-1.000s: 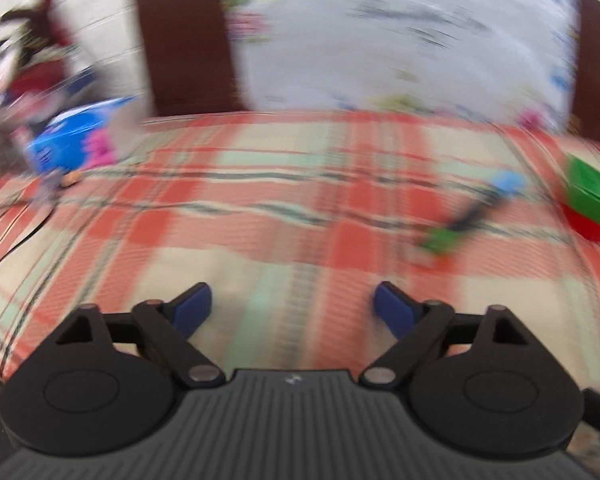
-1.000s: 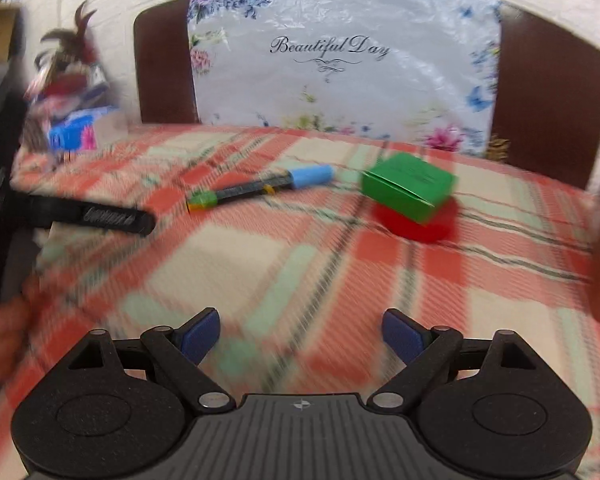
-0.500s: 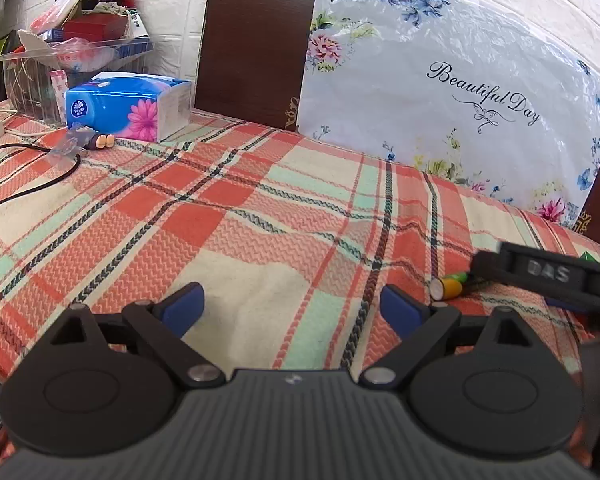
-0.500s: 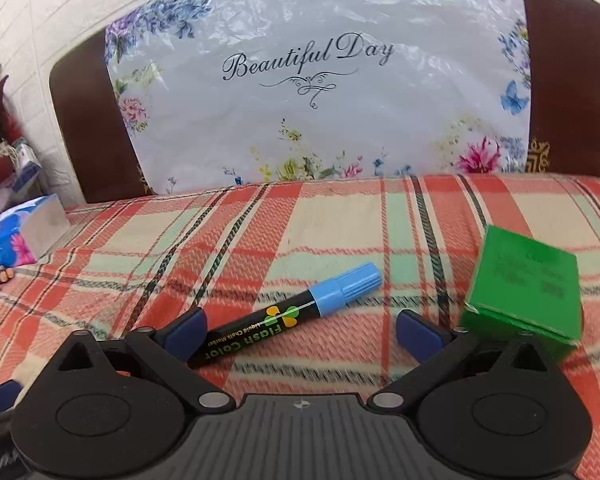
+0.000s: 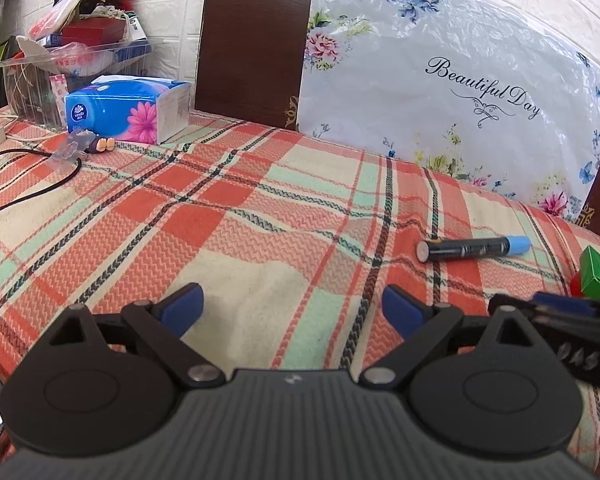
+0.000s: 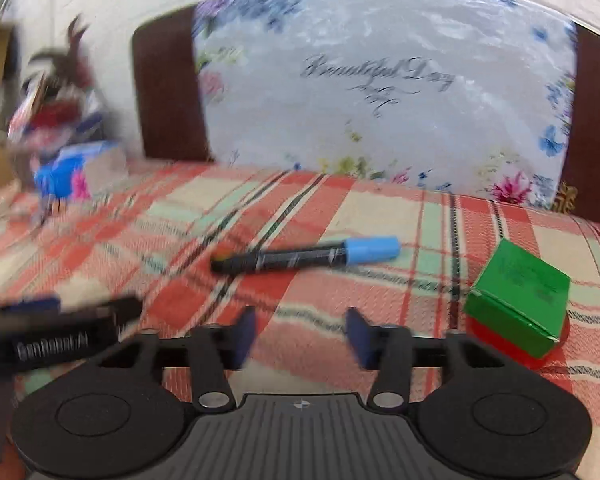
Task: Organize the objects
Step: 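Grasp the blue-capped marker with the right gripper and lift it, then hold the marker in the right gripper while the left gripper grasps it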
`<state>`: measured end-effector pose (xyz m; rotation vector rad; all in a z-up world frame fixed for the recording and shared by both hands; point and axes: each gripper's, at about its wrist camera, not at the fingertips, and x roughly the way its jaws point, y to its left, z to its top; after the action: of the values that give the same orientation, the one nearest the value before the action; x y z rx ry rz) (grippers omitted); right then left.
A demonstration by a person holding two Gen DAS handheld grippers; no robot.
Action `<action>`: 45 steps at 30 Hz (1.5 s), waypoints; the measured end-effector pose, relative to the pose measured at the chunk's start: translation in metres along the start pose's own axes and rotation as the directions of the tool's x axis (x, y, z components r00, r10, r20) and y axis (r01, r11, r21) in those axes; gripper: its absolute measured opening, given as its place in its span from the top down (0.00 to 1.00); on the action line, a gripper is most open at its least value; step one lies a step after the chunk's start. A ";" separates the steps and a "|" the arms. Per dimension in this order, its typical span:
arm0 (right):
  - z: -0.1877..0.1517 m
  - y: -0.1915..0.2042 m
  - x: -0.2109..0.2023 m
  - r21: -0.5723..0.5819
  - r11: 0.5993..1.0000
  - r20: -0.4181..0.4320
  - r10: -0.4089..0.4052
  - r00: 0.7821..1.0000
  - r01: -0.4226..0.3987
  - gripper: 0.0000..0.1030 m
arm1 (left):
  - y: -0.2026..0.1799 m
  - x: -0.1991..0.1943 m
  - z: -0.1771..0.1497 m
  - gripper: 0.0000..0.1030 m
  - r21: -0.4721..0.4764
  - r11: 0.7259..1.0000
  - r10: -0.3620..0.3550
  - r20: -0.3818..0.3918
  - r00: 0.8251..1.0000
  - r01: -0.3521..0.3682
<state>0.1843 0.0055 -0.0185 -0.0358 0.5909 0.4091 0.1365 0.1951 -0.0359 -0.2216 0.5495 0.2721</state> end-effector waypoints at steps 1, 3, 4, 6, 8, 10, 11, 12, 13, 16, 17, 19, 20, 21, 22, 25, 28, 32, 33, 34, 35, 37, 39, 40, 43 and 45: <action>0.006 -0.006 0.002 0.044 0.999 0.010 0.001 1.000 -0.002 0.37 | 0.000 0.000 0.000 0.06 -0.001 1.000 -0.001 0.001 1.000 0.001; 0.019 -0.017 0.014 0.135 0.991 0.005 -0.001 1.000 0.000 0.31 | 0.001 0.000 0.000 0.06 -0.005 1.000 -0.005 0.003 1.000 0.005; 0.023 -0.021 0.022 0.182 0.983 -0.011 -0.008 1.000 0.010 0.29 | 0.001 0.000 0.000 0.05 -0.007 1.000 -0.008 0.004 1.000 0.008; 0.030 -0.025 0.042 0.264 0.964 -0.053 -0.013 0.999 0.026 0.28 | 0.003 0.001 0.000 0.05 -0.019 1.000 -0.016 0.008 1.000 0.016; 0.034 -0.016 0.058 0.227 0.972 -0.068 -0.049 0.996 0.063 0.24 | 0.004 0.001 0.001 0.05 -0.034 0.999 -0.023 0.012 1.000 0.023; 0.033 0.002 0.065 0.095 0.990 -0.069 -0.095 0.993 0.101 0.31 | 0.005 0.001 0.002 0.05 -0.042 0.999 -0.026 0.016 1.000 0.026; 0.029 0.009 0.063 0.023 0.994 -0.058 -0.106 0.993 0.108 0.45 | 0.006 0.001 0.002 0.05 -0.045 0.999 -0.027 0.017 0.999 0.028; 0.024 0.015 0.060 -0.039 0.994 -0.035 -0.102 0.994 0.101 0.53 | 0.006 0.002 0.002 0.05 -0.049 0.998 -0.029 0.018 0.999 0.030; 0.020 0.019 0.057 -0.092 0.992 -0.020 -0.091 0.996 0.089 0.67 | 0.006 0.002 0.002 0.05 -0.053 0.998 -0.031 0.019 0.999 0.032; 0.012 0.024 0.046 -0.192 0.978 -0.008 -0.083 0.997 0.080 0.86 | 0.006 0.002 0.002 0.05 -0.055 0.998 -0.030 0.020 0.999 0.031; 0.008 0.024 0.038 -0.206 0.976 -0.005 -0.078 0.997 0.075 0.86 | 0.006 0.002 0.002 0.05 -0.054 0.998 -0.029 0.019 0.999 0.030; -0.006 0.020 0.020 -0.231 0.971 0.003 -0.060 0.998 0.059 0.86 | 0.006 0.002 0.002 0.05 -0.054 0.998 -0.029 0.019 0.999 0.030; -0.013 0.019 0.010 -0.243 0.969 0.005 -0.052 0.999 0.052 0.86 | 0.006 0.002 0.002 0.05 -0.053 0.998 -0.028 0.018 0.999 0.029; -0.021 0.016 -0.003 -0.256 0.966 0.005 -0.041 0.999 0.041 0.86 | 0.006 0.002 0.002 0.05 -0.050 0.998 -0.027 0.017 0.999 0.027; -0.030 0.012 -0.016 -0.270 0.962 0.004 -0.033 0.999 0.032 0.86 | 0.005 0.002 0.002 0.05 -0.047 0.999 -0.025 0.016 1.000 0.025; -0.055 -0.001 -0.053 -0.304 0.952 0.008 -0.030 1.000 0.031 0.86 | 0.004 0.003 0.002 0.05 -0.034 0.999 -0.017 0.012 1.000 0.017; -0.077 -0.016 -0.085 -0.311 0.949 0.020 -0.055 0.998 0.058 0.86 | 0.001 0.004 0.002 0.05 -0.017 1.000 -0.004 0.006 1.000 0.004; -0.095 -0.040 -0.113 -0.253 0.962 0.020 -0.102 0.995 0.104 0.86 | -0.005 0.006 0.001 0.05 0.025 0.999 0.028 -0.008 1.000 -0.028; -0.098 -0.047 -0.119 -0.230 0.967 0.017 -0.108 0.994 0.110 0.84 | -0.007 0.006 0.001 0.05 0.039 0.999 0.039 -0.013 0.999 -0.038; -0.100 -0.053 -0.124 -0.209 0.972 0.012 -0.111 0.994 0.111 0.81 | -0.009 0.007 0.001 0.05 0.054 0.997 0.049 -0.019 0.999 -0.048; -0.104 -0.058 -0.130 -0.197 0.974 0.008 -0.110 0.994 0.109 0.77 | -0.011 0.007 0.000 0.04 0.072 0.996 0.061 -0.025 0.998 -0.059; -0.112 -0.065 -0.143 -0.183 0.977 0.008 -0.112 0.994 0.112 0.67 | -0.017 0.007 -0.001 0.03 0.108 0.991 0.083 -0.039 0.996 -0.079; -0.122 -0.073 -0.156 -0.167 0.980 0.010 -0.110 0.994 0.110 0.59 | -0.021 0.002 -0.004 0.03 0.126 0.987 0.111 -0.049 0.993 -0.105; -0.128 -0.076 -0.163 -0.158 0.982 0.011 -0.105 0.994 0.106 0.57 | -0.023 -0.004 -0.007 0.03 0.127 0.985 0.129 -0.056 0.990 -0.121; -0.138 -0.086 -0.175 -0.130 0.987 0.017 -0.093 0.995 0.095 0.52 | -0.036 -0.030 -0.023 0.03 0.116 0.989 0.099 -0.082 0.992 -0.089; -0.139 -0.093 -0.178 -0.106 0.991 0.018 -0.084 0.996 0.086 0.51 | -0.053 -0.049 -0.038 0.03 0.160 0.986 0.059 -0.092 0.994 -0.043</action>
<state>0.0117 -0.1652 -0.0447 -0.1600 0.5515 0.3578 0.0949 0.1252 -0.0341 -0.0677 0.6699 0.2673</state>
